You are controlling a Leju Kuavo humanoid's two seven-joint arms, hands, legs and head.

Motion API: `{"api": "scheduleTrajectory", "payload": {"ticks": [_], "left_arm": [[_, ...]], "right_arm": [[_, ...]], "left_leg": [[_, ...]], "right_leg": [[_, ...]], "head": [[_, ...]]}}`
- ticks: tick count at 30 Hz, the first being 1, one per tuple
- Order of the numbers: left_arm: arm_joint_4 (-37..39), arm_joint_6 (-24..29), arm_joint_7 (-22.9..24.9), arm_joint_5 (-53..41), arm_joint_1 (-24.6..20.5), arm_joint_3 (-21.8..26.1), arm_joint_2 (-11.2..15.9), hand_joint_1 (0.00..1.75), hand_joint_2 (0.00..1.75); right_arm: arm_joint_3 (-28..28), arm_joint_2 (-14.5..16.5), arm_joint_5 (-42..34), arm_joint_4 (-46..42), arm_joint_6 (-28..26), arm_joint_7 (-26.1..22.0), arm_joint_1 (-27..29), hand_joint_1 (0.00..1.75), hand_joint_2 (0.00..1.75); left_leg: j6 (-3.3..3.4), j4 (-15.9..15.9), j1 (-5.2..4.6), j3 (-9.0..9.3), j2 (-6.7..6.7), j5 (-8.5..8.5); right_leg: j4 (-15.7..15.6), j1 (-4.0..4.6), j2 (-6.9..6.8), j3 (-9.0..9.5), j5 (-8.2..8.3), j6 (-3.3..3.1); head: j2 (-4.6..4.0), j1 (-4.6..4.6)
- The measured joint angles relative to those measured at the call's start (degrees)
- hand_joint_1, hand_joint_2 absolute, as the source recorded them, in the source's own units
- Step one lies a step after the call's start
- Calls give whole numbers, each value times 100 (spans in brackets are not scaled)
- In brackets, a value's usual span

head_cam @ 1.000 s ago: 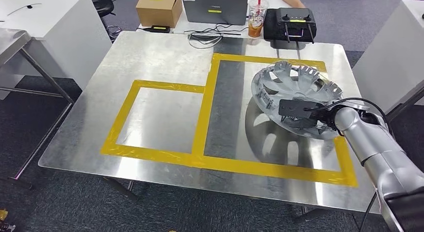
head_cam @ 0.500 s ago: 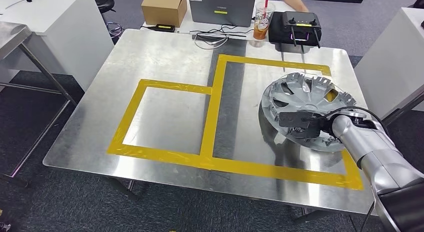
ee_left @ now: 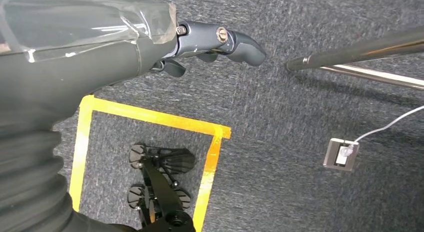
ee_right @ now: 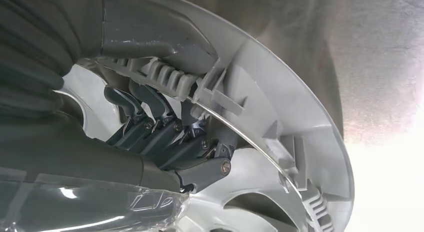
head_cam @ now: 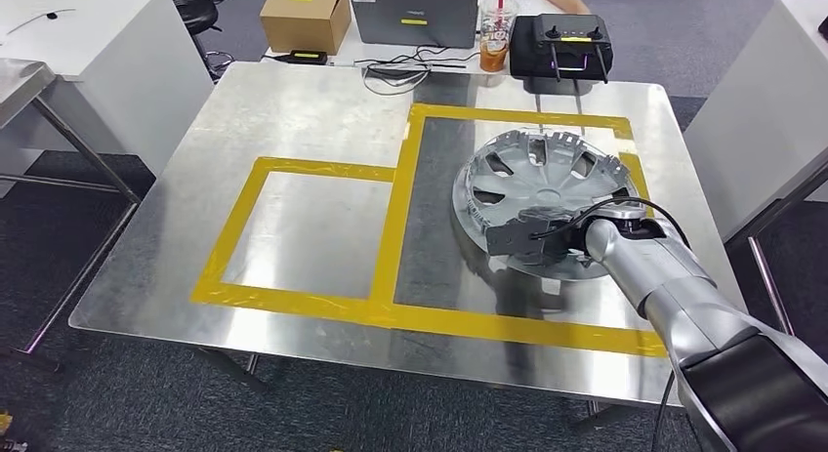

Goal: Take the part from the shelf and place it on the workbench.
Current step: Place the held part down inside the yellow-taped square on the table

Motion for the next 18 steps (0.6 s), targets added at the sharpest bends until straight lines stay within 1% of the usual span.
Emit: {"api": "scheduleTrajectory", "payload": {"ticks": [1,2,3,4,5,6,7,8,9,10,11,12,14,15,16,18], "left_arm": [[-2,2,1,2,2,-1,0,0,175],[-1,8,2,6,2,-2,1,0,175],[3,19,2,10,3,-3,2,0,175],[9,34,3,15,3,-4,2,0,175],[14,54,3,19,2,-8,2,0,175],[18,71,5,22,3,-15,2,0,175],[20,85,8,24,4,-22,2,0,175],[18,95,11,25,5,-27,8,0,175],[17,99,15,25,7,-32,10,0,175],[16,105,18,27,9,-35,14,0,175],[15,110,21,28,11,-42,20,0,175],[16,114,24,30,17,-51,22,0,175],[15,115,29,31,29,-73,27,0,175],[15,107,31,31,34,-80,22,0,131],[15,96,35,30,36,-86,14,0,87],[15,67,49,24,38,-90,-3,0,0]], "right_arm": [[24,78,2,1,7,11,-35,168,175],[48,159,3,6,12,31,-64,168,175],[73,247,3,13,16,52,-83,168,175],[100,335,3,21,16,75,-93,168,175],[126,419,4,31,11,95,-99,168,175],[149,497,7,37,-1,115,-107,168,175],[169,570,11,42,-18,140,-122,168,175],[185,634,16,45,-36,163,-144,126,131],[198,681,21,49,-50,180,-169,84,87],[210,720,24,54,-62,188,-192,42,44],[222,758,25,60,-69,192,-207,0,0],[232,790,22,67,-72,193,-222,0,0],[242,844,9,80,-75,196,-260,0,0],[245,856,4,89,-75,198,-291,0,0],[249,868,2,99,-66,213,-320,0,0],[271,891,11,140,-7,269,-350,0,0]], "left_leg": [[-36,314,13,-146,-2,-163],[-65,710,26,-329,-1,-343],[-80,1085,36,-512,-1,-480],[-82,1331,41,-642,-2,-537],[-67,1357,42,-674,-3,-485],[-34,1156,33,-597,-6,-337],[21,769,15,-423,-10,-128],[88,343,-13,-221,-12,42],[146,9,-42,-62,-6,155],[188,-196,-71,37,2,202],[208,-265,-92,71,10,193],[213,-285,-101,80,17,201],[225,-395,-74,153,26,258],[234,-455,-60,192,31,292],[239,-500,-48,221,36,320],[248,-510,-58,225,29,328]], "right_leg": [[-1,3,4,4,-1,-22],[0,10,13,5,-1,-42],[0,20,27,5,-2,-50],[0,32,42,8,-3,-52],[0,47,59,12,-4,-53],[0,63,72,17,-4,-54],[-1,80,81,22,-5,-54],[-2,91,87,24,-5,-53],[-5,104,88,21,-5,-52],[-9,109,86,17,-5,-49],[-16,110,80,14,-5,-45],[-29,118,73,15,-2,-35],[21,123,50,-19,-41,-11],[163,126,41,-88,-120,-8],[435,123,32,-216,-251,-18],[1208,114,29,-573,-562,-30]], "head": [[0,-8],[0,-17],[0,-19],[0,-20],[0,-20],[0,-20],[0,-19],[-1,-16],[-1,-14],[-1,-16],[-1,-15],[0,-16],[0,-10],[0,-6],[0,-2],[-1,1]]}}
